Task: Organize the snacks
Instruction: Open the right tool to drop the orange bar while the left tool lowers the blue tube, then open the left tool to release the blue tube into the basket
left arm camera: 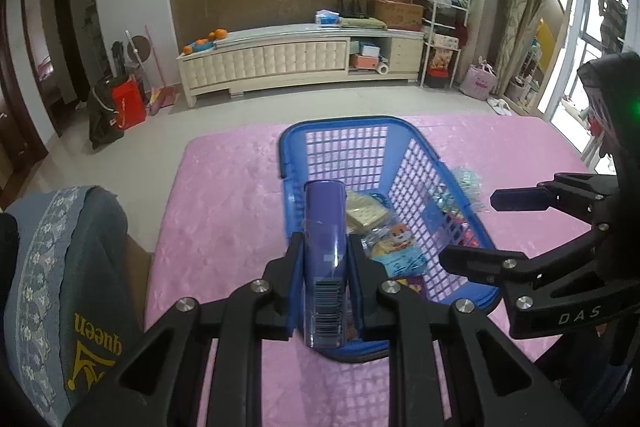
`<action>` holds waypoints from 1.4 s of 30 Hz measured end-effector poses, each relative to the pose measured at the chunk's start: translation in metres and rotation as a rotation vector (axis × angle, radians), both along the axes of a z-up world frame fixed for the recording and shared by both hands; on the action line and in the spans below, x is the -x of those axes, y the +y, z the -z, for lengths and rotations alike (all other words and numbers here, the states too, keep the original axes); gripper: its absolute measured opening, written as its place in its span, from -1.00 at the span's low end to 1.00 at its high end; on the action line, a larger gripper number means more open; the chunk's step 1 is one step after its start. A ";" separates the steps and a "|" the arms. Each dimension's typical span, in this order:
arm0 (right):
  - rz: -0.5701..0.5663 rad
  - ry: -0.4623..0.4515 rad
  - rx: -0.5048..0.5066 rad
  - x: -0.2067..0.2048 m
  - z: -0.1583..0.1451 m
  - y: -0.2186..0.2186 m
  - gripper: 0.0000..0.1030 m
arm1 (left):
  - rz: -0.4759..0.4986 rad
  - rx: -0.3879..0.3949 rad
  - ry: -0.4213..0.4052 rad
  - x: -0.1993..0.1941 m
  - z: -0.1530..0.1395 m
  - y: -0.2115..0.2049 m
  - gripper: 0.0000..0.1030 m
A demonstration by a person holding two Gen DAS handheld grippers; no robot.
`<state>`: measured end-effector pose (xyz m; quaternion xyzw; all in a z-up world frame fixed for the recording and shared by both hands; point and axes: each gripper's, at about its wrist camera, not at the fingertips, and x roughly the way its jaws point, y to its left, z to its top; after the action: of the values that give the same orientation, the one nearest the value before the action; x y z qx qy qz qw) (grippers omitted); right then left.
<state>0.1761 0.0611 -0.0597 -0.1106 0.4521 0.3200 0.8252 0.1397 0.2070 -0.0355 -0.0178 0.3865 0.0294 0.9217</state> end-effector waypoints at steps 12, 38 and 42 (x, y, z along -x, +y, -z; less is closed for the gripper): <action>0.114 -0.064 0.004 -0.030 -0.004 -0.037 0.89 | 0.074 0.034 0.064 -0.043 0.013 -0.032 -0.64; 0.177 -0.032 0.030 -0.070 0.031 -0.049 1.00 | 0.051 0.023 0.127 -0.084 0.039 -0.027 0.26; 0.180 -0.048 0.023 -0.060 0.021 -0.055 1.00 | 0.044 0.010 0.121 -0.075 0.032 -0.032 0.42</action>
<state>0.2358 0.0058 -0.0808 -0.0867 0.4442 0.2365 0.8598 0.2143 0.1753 -0.0678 -0.0123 0.4418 0.0081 0.8970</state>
